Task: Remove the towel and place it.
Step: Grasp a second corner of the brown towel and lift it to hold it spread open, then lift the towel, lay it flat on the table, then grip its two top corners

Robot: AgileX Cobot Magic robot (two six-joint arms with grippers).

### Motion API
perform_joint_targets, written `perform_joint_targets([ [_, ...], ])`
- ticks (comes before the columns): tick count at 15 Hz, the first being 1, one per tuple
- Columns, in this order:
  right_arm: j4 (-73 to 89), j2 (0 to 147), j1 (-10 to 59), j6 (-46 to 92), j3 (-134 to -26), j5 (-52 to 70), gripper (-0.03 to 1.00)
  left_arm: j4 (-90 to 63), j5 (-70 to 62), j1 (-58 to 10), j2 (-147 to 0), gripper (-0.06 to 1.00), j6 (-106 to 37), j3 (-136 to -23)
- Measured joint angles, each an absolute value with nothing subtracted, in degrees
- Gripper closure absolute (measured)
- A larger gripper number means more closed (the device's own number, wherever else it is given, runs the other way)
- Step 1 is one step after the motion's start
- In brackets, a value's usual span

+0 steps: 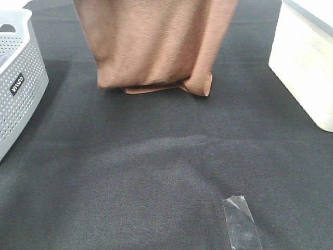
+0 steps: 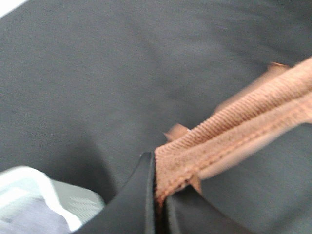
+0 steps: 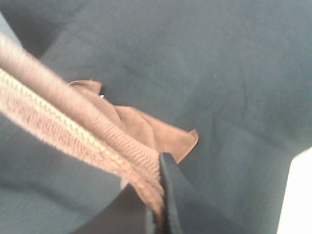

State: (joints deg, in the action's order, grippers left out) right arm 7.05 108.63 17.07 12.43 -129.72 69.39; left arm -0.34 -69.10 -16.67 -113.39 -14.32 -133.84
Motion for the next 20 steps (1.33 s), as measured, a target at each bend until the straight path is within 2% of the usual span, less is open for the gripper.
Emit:
perform_joint_targets([
  [4,11.4,96.1,17.4,12.4,-112.8,69.4,0.97,-3.9,-69.0,-17.0,-97.4,0.94,-12.7,-111.6],
  [10,16.6,77.6,18.1,10.0,-88.9,69.2,0.97,-8.8,-67.6,-17.2,-74.4,0.94,-6.5,-84.1],
  [16,22.1,65.4,18.3,8.2,-71.5,69.0,0.97,-14.4,-66.5,-17.5,-60.0,0.94,-3.7,-65.3],
  [20,22.2,62.9,18.3,8.2,-60.6,68.9,0.97,-20.5,-66.3,-17.5,-55.2,0.94,-3.6,-54.3],
])
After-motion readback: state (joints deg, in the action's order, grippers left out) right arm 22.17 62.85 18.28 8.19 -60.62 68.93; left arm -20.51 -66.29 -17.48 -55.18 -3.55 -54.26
